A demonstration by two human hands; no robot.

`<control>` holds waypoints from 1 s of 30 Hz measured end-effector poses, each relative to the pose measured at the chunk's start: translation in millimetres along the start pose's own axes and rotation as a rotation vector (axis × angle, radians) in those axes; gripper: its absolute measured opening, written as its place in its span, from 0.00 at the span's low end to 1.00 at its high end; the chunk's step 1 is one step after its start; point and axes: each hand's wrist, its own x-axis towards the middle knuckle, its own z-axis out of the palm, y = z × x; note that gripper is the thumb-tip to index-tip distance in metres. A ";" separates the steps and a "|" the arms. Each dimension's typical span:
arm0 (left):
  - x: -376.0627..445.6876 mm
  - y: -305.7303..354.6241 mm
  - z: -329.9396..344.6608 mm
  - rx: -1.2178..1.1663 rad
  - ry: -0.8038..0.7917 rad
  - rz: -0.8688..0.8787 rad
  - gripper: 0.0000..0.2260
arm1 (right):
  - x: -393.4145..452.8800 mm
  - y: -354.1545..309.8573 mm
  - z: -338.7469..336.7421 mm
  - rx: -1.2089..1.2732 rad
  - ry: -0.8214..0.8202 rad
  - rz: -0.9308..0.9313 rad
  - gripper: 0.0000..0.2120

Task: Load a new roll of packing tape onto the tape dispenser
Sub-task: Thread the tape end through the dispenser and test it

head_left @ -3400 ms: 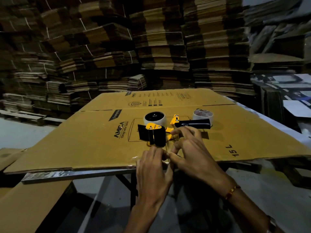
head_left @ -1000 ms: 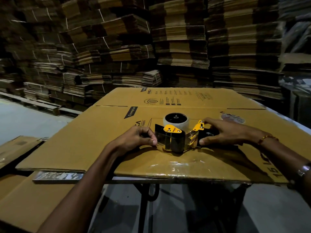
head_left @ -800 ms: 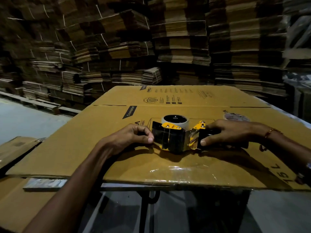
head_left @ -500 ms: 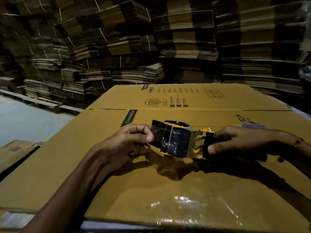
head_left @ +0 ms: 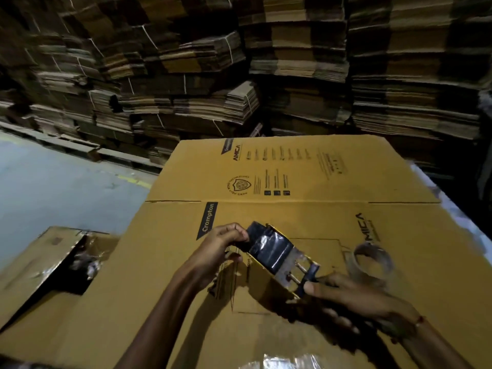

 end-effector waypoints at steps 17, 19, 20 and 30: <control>-33.2 50.2 36.9 -0.020 0.086 -0.343 0.14 | -46.0 5.8 59.9 0.293 0.014 0.055 0.24; -27.1 52.3 34.1 -0.030 0.071 -0.348 0.10 | -41.7 4.0 62.1 0.300 0.024 0.059 0.23; -23.5 52.7 31.8 -0.041 0.060 -0.349 0.09 | -39.6 2.9 64.4 0.313 0.034 0.065 0.22; 11.9 43.4 3.9 -0.095 -0.061 -0.419 0.07 | -25.9 -11.9 104.5 0.389 0.147 0.037 0.21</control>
